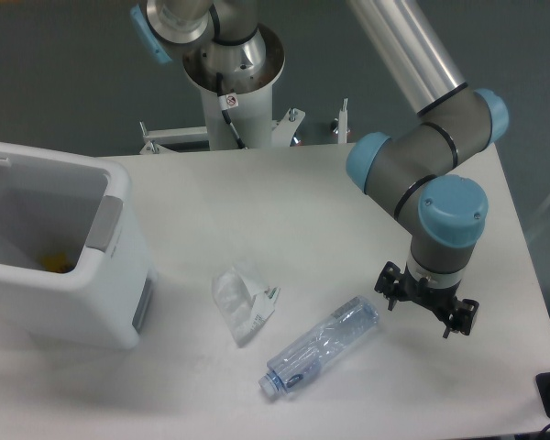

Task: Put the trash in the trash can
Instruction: 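Move the gripper toward the clear plastic water bottle, then lower the gripper over the bottle and close it around the bottle, then lift the bottle and carry it over the white trash bin, then open the gripper to drop the bottle into the bin, then move the open gripper over the crumpled clear plastic bag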

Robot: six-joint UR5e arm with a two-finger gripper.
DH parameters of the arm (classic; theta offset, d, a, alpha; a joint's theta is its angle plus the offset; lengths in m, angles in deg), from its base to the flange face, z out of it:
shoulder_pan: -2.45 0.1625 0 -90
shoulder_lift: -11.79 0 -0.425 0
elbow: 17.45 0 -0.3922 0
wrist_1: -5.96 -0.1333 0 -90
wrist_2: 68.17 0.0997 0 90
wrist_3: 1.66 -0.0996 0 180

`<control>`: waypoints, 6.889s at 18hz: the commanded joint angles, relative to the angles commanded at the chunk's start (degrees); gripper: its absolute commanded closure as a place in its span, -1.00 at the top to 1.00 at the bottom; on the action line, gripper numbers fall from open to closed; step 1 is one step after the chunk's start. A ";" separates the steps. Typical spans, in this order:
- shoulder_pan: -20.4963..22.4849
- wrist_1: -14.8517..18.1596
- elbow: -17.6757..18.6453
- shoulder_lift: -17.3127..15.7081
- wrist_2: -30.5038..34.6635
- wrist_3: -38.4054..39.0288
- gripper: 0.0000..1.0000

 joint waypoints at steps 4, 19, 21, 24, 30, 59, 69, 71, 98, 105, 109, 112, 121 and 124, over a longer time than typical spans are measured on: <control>-0.44 0.00 -0.26 0.09 -0.09 0.44 1.00; -3.78 -1.05 1.40 -1.23 -9.22 15.20 1.00; -5.88 -1.05 1.67 -1.41 -10.28 15.65 1.00; -7.99 -1.05 1.23 -1.67 -10.72 15.56 1.00; -11.51 -2.72 1.58 -0.44 -11.08 15.56 1.00; -15.91 -2.55 -1.05 6.51 -1.14 10.02 -0.26; -11.61 -2.02 -3.87 1.33 -17.72 14.40 -0.26; -10.99 -2.02 -3.96 -0.34 -24.93 18.78 -0.22; -19.59 -4.04 -2.47 -16.52 -74.53 30.24 -0.17; -20.74 -4.57 5.35 -19.69 -73.74 26.03 0.07; -20.92 -4.57 7.73 -19.51 -73.30 22.60 0.75; -21.09 -4.57 8.09 -19.95 -73.30 22.24 1.00; -8.72 -4.22 8.79 -19.25 -73.30 31.89 1.00; -4.93 -4.13 8.61 -16.53 -72.95 32.34 1.00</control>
